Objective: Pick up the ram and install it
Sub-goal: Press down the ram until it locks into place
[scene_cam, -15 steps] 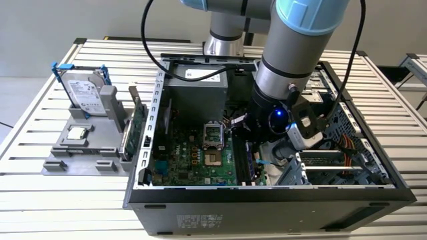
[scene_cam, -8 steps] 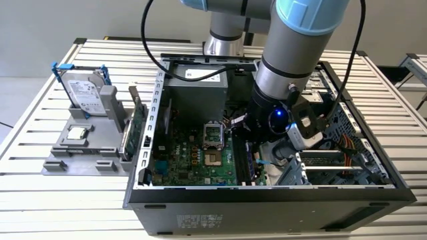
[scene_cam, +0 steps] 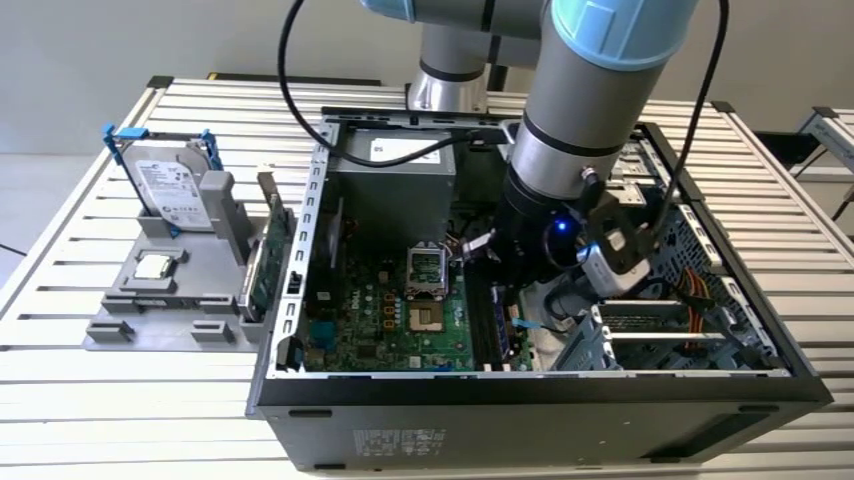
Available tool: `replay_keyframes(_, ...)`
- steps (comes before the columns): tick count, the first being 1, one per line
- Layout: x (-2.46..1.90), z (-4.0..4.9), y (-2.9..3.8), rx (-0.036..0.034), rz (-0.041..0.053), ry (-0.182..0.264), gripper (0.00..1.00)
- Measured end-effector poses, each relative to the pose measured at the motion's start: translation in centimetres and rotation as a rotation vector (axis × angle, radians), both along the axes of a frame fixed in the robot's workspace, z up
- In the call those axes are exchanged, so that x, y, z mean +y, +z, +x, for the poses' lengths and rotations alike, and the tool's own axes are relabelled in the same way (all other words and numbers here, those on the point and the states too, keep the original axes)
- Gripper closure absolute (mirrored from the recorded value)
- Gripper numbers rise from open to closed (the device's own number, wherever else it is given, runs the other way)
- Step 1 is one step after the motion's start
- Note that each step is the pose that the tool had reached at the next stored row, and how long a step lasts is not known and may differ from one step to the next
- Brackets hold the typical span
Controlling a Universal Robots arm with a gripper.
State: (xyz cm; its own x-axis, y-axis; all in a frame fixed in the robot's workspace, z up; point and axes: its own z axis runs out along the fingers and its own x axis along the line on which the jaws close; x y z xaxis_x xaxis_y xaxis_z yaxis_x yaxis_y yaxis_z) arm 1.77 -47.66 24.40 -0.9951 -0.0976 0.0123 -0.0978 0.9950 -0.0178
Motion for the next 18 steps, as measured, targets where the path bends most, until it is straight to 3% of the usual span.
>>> replay_keyframes(18, 0.00, -0.01, -0.02, 0.0002, 0.0006, 0.176, 1.00)
